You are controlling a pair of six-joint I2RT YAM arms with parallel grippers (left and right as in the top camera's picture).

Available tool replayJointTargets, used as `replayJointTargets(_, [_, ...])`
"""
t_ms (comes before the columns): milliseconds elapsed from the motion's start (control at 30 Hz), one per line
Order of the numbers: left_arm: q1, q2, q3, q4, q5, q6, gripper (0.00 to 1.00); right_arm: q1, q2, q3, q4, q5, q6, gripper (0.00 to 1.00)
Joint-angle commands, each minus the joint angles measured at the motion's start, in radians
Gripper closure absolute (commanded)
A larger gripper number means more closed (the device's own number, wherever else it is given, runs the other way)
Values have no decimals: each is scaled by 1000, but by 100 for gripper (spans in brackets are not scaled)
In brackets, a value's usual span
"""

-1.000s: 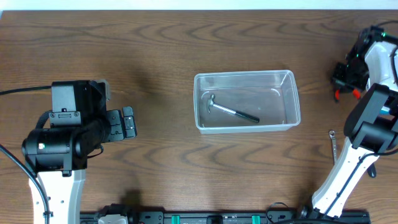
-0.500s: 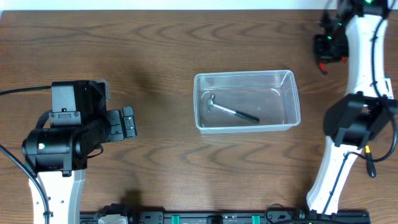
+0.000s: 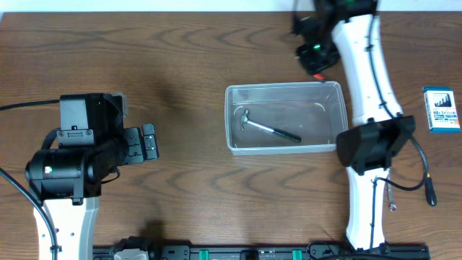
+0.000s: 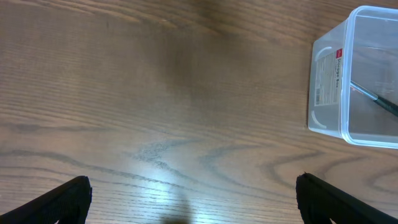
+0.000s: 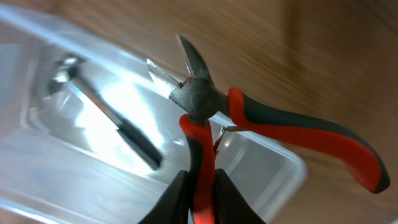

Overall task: Pack container
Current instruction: 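Carry the red-handled pliers left over the clear container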

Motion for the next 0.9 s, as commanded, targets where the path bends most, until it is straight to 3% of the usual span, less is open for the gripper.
replayJointTargets(0, [5, -3, 13, 0, -16, -9, 2, 75, -7, 18, -4, -40, -24, 86])
replayJointTargets(333, [5, -3, 13, 0, -16, -9, 2, 224, -7, -66, -4, -54, -29, 86])
replayJointTargets(867, [5, -3, 13, 0, -16, -9, 2, 244, -7, -272, 11, -121, -84, 87])
